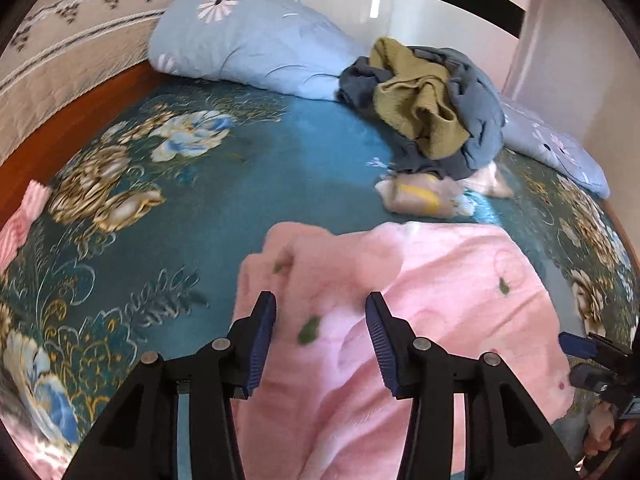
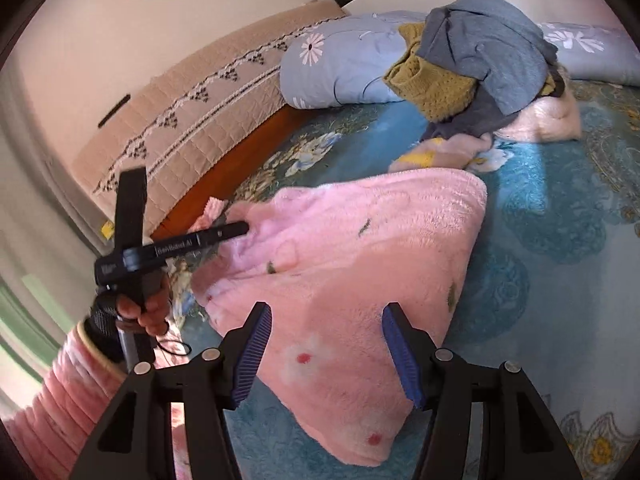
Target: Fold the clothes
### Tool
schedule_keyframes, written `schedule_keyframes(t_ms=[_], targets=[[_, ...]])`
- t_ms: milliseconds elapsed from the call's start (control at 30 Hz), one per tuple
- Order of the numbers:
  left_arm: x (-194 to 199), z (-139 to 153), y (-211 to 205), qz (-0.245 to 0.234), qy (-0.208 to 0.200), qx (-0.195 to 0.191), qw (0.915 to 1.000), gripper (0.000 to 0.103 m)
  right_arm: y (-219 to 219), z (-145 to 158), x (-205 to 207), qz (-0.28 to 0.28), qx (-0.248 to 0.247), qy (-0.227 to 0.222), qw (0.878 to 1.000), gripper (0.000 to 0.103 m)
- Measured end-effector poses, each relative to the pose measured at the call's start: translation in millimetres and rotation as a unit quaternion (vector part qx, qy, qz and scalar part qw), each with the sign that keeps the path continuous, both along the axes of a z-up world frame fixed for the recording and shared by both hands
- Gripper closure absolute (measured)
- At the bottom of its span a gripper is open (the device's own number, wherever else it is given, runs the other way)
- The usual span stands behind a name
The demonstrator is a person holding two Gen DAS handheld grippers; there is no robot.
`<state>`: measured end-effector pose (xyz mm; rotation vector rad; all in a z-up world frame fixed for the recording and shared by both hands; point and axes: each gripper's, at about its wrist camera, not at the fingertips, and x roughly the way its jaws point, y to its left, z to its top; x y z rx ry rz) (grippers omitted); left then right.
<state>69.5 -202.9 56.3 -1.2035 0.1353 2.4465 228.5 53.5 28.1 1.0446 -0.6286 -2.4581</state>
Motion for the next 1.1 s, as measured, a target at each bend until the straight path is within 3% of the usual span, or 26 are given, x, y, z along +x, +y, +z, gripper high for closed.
schedule_keyframes(t_ms=[133, 267, 433, 533, 633, 833, 933, 1100], targets=[[2, -3, 17, -0.01, 0.02, -0.045, 0.9987, 0.073, 0, -9, -8, 0.001, -0.004, -0.018, 1.0, 0.041], [-6, -3, 25, 0.028, 0.046, -0.089, 0.9946, 0.089, 1, -11, -9, 0.001, -0.01, -0.021, 1.0, 0.041], [-25, 4, 0, 0.066, 0.03, -0.067, 0.9951, 0.09, 1, -12, -8, 0.003, -0.008, -0.022, 1.0, 0.041], [-35, -13, -6, 0.07, 0.01, -0.095, 0.993, 0.089, -2, -15, -9, 0.008, -0.004, -0.026, 1.0, 0.041], [-46, -26, -16, 0.084, -0.013, -0.074, 0.9937, 0.089, -4, -18, -11, 0.013, 0.001, -0.029, 0.999, 0.041], [-61, -34, -18, 0.113, -0.052, -0.056, 0.9907, 0.078, -4, -21, -11, 0.02, 0.003, -0.032, 0.999, 0.041], [-59, -22, -29, 0.124, -0.078, -0.016, 0.9891, 0.069, -1, -21, -11, 0.018, -0.004, -0.035, 0.999, 0.041], [-23, -8, -22, 0.094, -0.054, -0.006, 0.994, 0.068, 5, -4, -2, -0.005, -0.003, -0.012, 1.0, 0.041]])
